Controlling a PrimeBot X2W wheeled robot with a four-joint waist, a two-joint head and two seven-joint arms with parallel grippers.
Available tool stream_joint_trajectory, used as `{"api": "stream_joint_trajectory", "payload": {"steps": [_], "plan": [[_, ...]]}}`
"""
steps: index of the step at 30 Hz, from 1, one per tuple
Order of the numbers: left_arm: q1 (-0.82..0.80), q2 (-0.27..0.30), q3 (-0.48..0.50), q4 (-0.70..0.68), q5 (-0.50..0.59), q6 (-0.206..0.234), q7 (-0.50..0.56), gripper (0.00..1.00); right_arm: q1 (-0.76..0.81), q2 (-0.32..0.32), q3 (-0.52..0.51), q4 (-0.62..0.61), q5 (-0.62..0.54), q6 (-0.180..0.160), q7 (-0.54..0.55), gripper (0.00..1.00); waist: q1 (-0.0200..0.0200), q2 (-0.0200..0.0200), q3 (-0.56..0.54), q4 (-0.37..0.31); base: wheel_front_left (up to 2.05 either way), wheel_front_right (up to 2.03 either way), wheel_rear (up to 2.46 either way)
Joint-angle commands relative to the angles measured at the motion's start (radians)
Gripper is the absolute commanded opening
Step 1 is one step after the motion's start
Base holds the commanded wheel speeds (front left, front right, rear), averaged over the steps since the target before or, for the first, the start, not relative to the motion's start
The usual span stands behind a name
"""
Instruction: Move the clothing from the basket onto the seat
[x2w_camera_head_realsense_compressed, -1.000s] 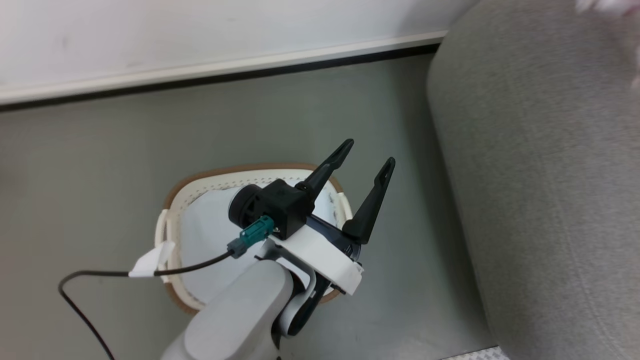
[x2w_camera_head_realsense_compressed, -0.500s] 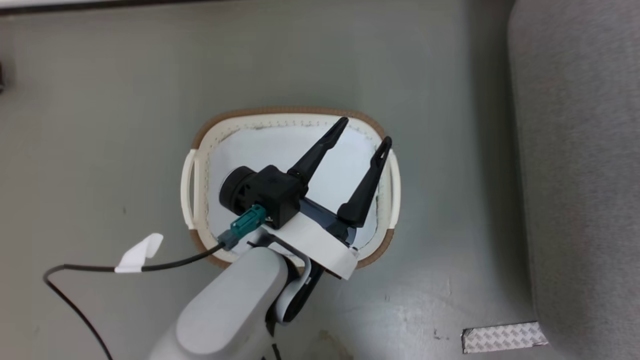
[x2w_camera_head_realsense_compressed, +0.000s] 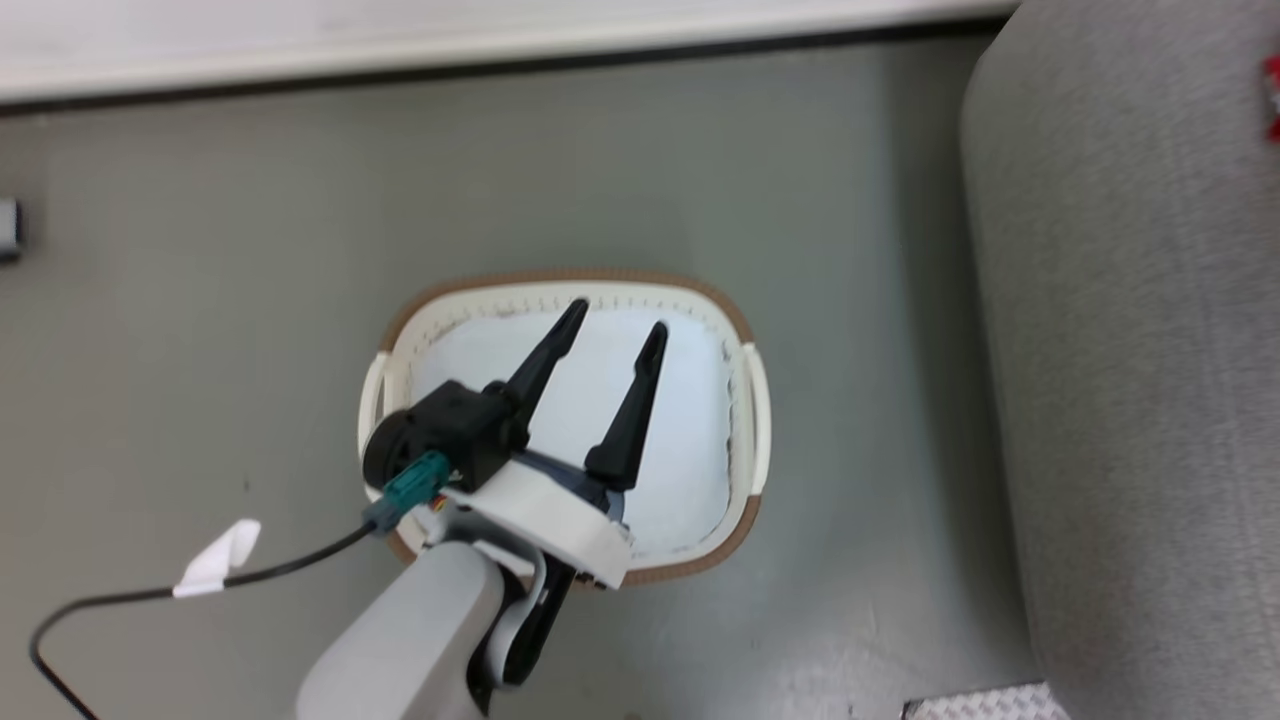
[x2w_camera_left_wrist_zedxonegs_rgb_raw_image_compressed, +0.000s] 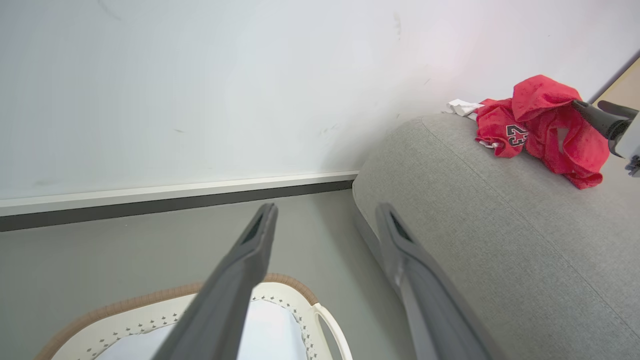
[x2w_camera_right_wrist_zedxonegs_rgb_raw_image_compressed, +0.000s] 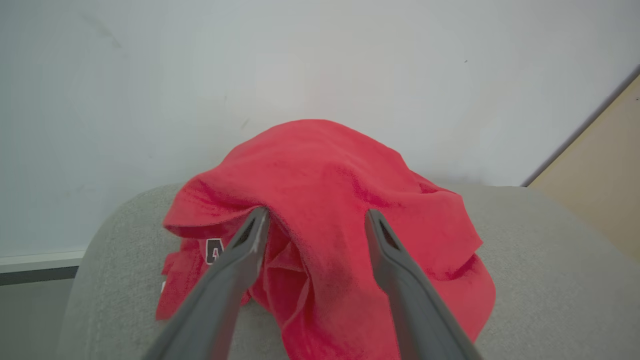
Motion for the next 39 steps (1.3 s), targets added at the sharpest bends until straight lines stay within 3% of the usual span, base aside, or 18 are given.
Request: {"api": "stream_joint_trajectory", "payload": {"steps": [1,14,20,29,33,39], "plan": [[0.027,0.004,0.011,0.005,-0.013,0.000,-0.006,1.00,0.045,0.018,0.020,-0.035,0.045,-0.003,-0.003,1.00,-0.0001,0.0001,-0.067,-0.022,0.00,0.00,0.00],[0.282,-0.019,0.251,-0.017,0.062,0.015,-0.006,1.00,0.519,0.112,0.311,-0.480,0.404,-0.003,-0.001,1.00,-0.0001,0.0001,-0.311,-0.011,0.00,0.00,0.00],[0.415,-0.055,0.398,-0.044,0.115,-0.015,-0.006,1.00,0.723,0.128,0.445,-0.604,0.492,-0.002,-0.001,1.00,-0.0001,0.0001,-0.407,0.016,0.00,0.00,0.00],[0.570,-0.104,0.592,-0.061,0.202,-0.073,-0.006,1.00,0.919,0.127,0.602,-0.684,0.580,-0.003,-0.001,1.00,-0.0001,0.0001,-0.488,0.045,0.00,0.00,0.00],[0.615,-0.119,0.655,-0.047,0.243,-0.101,-0.006,1.00,0.984,0.127,0.653,-0.657,0.610,-0.003,-0.001,1.00,-0.0001,0.0001,-0.512,0.047,0.00,0.00,0.00],[0.663,-0.139,0.714,-0.033,0.283,-0.177,-0.006,1.00,1.046,0.127,0.713,-0.604,0.654,-0.003,-0.002,1.00,-0.0001,0.0001,-0.539,0.045,0.00,0.00,0.00]]}}
